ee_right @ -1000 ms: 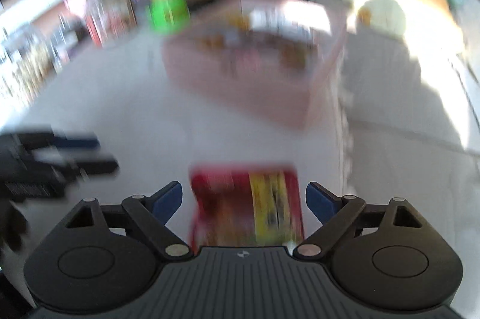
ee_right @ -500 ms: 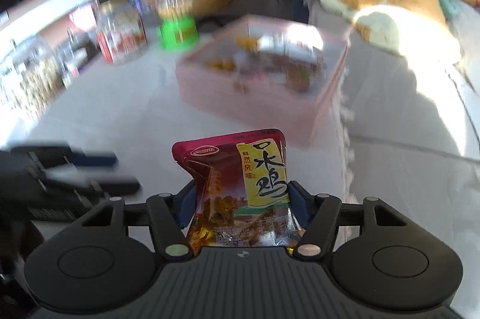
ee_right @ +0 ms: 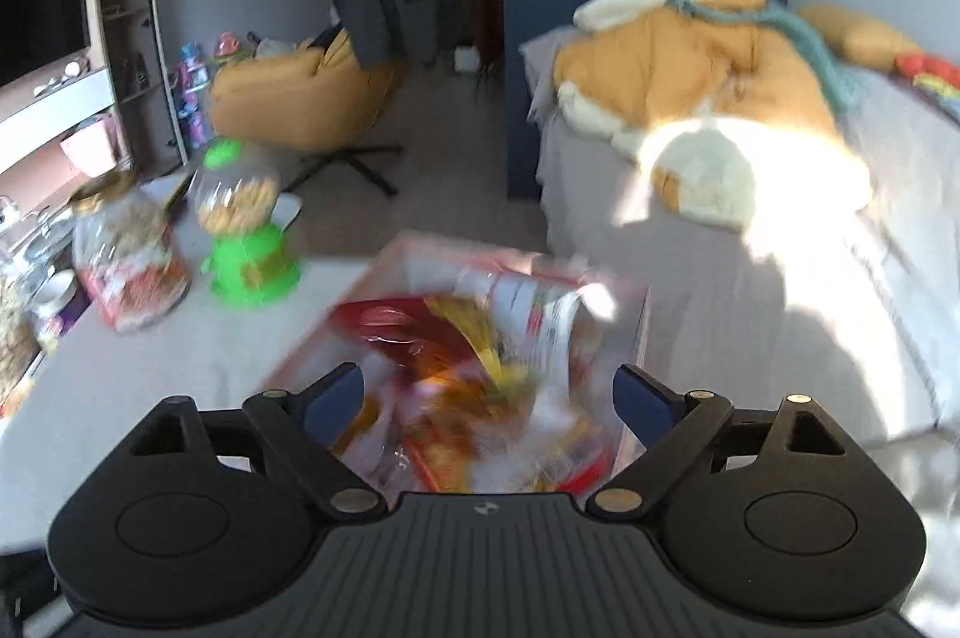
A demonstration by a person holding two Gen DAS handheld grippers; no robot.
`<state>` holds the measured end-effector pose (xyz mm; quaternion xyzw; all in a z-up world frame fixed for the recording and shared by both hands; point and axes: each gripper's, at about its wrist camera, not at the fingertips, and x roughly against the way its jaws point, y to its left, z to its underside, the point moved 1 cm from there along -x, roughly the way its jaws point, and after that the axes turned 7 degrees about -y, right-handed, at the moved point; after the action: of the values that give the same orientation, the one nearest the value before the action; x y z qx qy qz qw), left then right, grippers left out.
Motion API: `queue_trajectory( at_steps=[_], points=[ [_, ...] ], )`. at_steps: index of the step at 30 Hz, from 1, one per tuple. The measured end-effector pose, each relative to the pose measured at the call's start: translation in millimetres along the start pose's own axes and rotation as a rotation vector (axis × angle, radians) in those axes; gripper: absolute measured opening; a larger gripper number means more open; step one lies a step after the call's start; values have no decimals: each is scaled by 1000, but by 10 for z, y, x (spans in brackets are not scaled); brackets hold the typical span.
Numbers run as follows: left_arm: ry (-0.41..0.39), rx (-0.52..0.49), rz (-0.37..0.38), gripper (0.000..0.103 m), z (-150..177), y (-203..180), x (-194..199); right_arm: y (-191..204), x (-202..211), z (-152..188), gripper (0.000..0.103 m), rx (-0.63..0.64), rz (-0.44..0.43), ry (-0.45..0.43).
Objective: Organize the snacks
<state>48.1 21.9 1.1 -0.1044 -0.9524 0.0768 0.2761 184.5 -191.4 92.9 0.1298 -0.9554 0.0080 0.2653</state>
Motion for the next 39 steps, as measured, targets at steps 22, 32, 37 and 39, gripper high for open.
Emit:
queue_trajectory(
  at_steps=[22, 32, 37, 39],
  points=[
    [-13, -174, -163, 73, 142, -338, -79, 382, 321, 1481, 103, -51, 138, 100],
    [-12, -168, -160, 73, 132, -320, -90, 391, 367, 1544, 103, -59, 154, 40],
    [-12, -163, -155, 73, 131, -319, -88, 393, 363, 1538, 103, -59, 155, 40],
    [-11, -166, -157, 73, 131, -318, -89, 392, 363, 1539, 103, -59, 155, 40]
  ],
)
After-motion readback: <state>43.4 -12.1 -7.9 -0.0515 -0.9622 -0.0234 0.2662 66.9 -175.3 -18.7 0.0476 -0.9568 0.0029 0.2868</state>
